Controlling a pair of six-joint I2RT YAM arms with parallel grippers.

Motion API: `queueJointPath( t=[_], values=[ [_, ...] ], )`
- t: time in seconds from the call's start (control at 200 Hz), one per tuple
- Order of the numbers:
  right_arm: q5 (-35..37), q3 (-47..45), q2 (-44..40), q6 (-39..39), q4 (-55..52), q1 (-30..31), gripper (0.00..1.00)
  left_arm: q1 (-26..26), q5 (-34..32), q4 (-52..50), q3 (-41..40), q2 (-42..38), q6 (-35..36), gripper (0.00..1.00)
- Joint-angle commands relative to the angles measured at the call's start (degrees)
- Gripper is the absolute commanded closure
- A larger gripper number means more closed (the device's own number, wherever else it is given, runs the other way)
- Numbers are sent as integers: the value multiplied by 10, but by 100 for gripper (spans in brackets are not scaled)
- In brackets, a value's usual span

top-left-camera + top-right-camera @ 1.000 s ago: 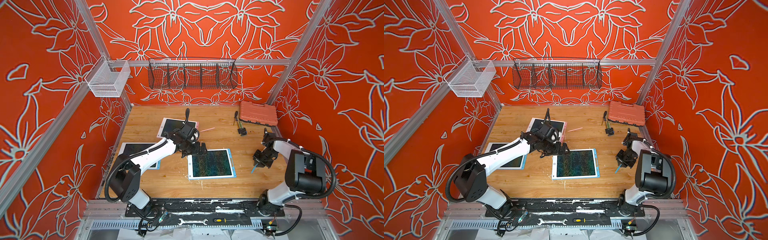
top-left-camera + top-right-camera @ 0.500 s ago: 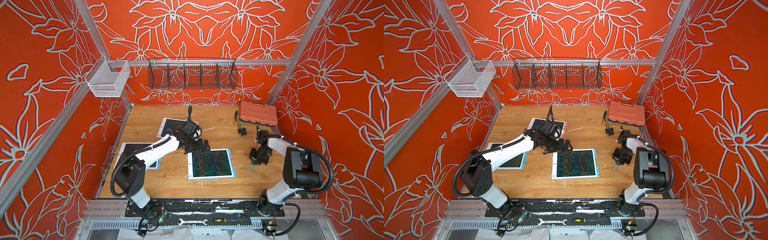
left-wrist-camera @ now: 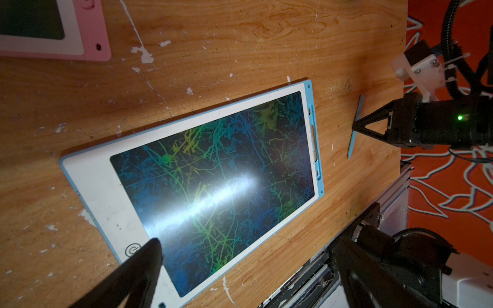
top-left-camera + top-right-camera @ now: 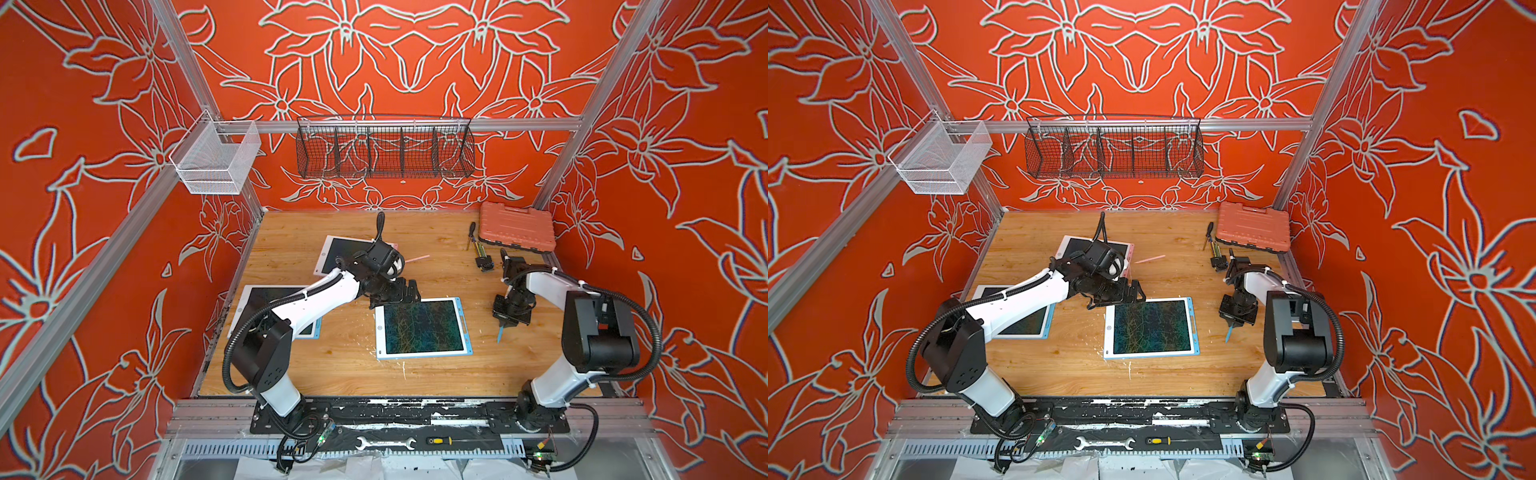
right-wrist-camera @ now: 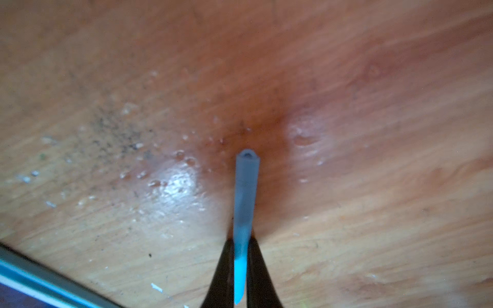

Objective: Place the stylus back onto the writing tablet
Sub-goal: Move the stylus to the center of the board.

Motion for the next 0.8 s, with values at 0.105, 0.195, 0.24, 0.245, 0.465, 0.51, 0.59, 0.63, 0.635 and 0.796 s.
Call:
queueJointPath(
  t=[0.105, 0.195, 0.24, 0.245, 0.465, 0.51, 0.59, 0.63, 0.635, 0.796],
  values=[
    [-24, 8, 35, -21, 37, 28, 92, -6, -2, 0, 6, 12, -8, 1],
    [-29, 13, 37, -29, 41, 41, 92, -6, -2, -1, 7, 13, -8, 1],
    [-31, 15, 38, -33, 42, 46, 92, -6, -2, 0, 7, 13, -10, 1],
    [-31, 15, 38, -33, 43, 47, 92, -6, -2, 0, 7, 13, -10, 1],
    [-39, 28, 52, -51, 41, 70, 93, -7, -10, -3, 6, 8, -11, 1],
    [-40, 30, 53, -54, 40, 75, 93, -7, -11, -5, 7, 8, -11, 1],
    [-38, 31, 52, -60, 42, 84, 92, -8, -13, -6, 7, 7, -12, 1],
    [-37, 32, 51, -61, 40, 87, 92, -9, -12, -7, 6, 6, -12, 1],
    [-37, 32, 51, -61, 40, 87, 92, -9, -13, -7, 6, 6, -12, 1],
    [-28, 34, 48, -65, 34, 93, 88, -11, -13, -9, 6, 6, -13, 1]
  ],
)
